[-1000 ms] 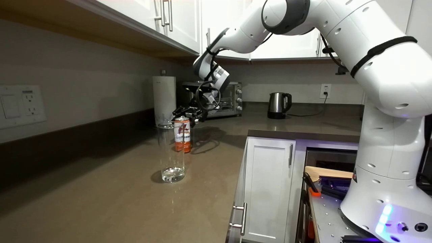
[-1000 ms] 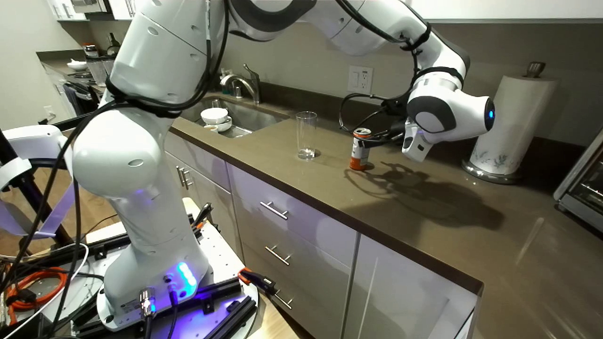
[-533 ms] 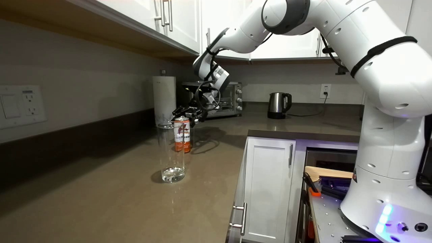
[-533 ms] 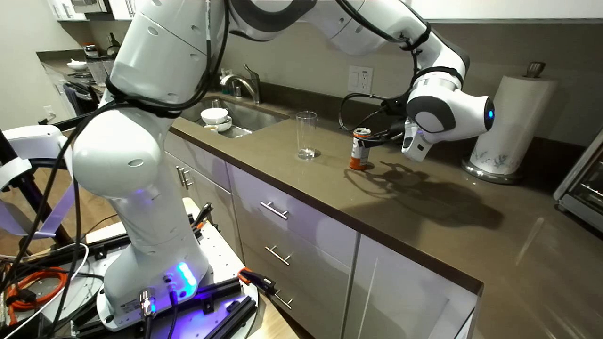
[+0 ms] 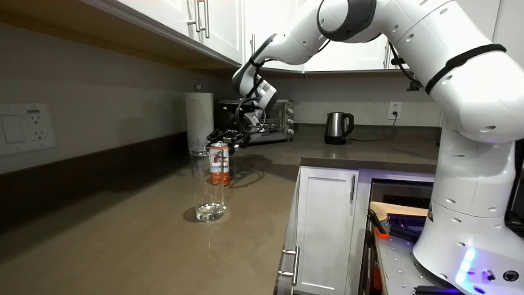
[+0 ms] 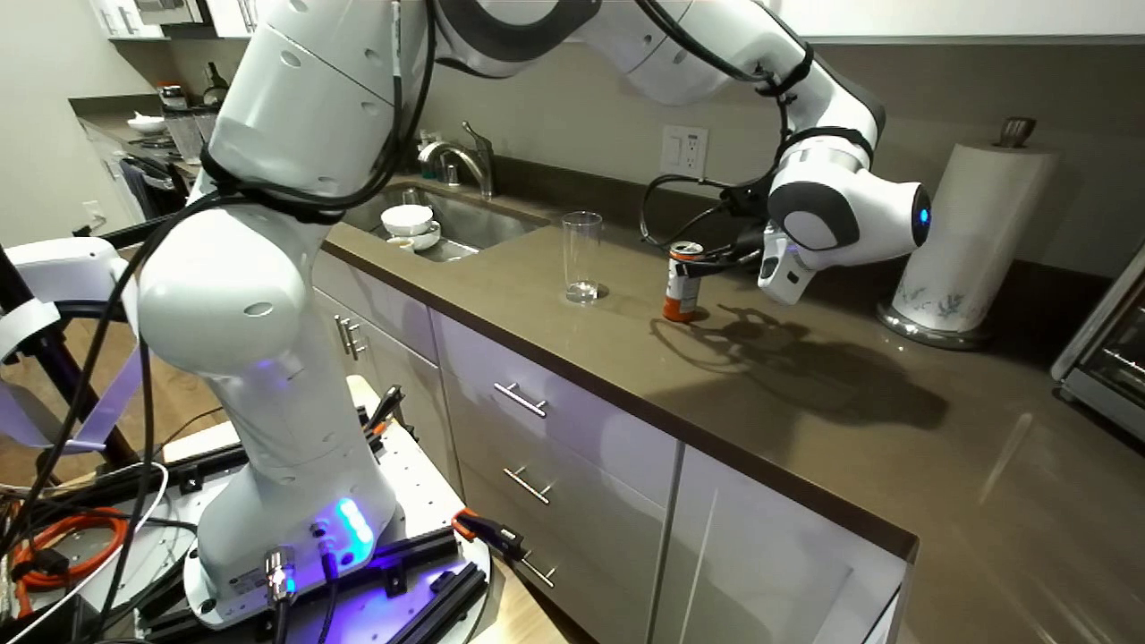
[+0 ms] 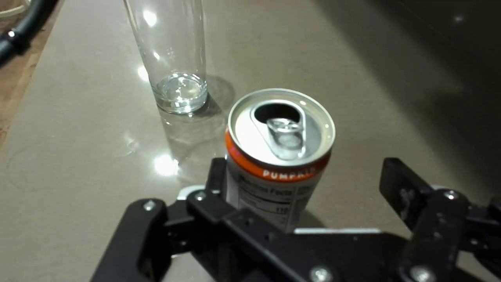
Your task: Pick up the can, pour its contents in the glass cup and put it down
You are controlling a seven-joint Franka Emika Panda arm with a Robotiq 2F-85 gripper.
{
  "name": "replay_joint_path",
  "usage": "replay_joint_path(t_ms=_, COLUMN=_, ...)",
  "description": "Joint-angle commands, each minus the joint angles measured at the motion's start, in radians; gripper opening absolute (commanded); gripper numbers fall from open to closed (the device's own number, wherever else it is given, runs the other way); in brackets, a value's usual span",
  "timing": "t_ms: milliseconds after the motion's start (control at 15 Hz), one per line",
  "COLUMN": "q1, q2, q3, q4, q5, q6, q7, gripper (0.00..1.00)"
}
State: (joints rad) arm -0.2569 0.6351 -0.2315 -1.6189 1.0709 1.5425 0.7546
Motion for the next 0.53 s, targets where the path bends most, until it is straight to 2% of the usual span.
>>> replay_joint_path(t_ms=0, q1=0.002, q2=-0.028, q3=0.010, q4=-0.028, q5=0.008, q6=0.003, q7=0.025, gripper=1.00)
replay_joint_path(t_ms=467, q1=0.004, q2=-0.033, q3=0.018, q4=-0.037, q5=0.007, q6=-0.008, q7=0.025, gripper=1.00)
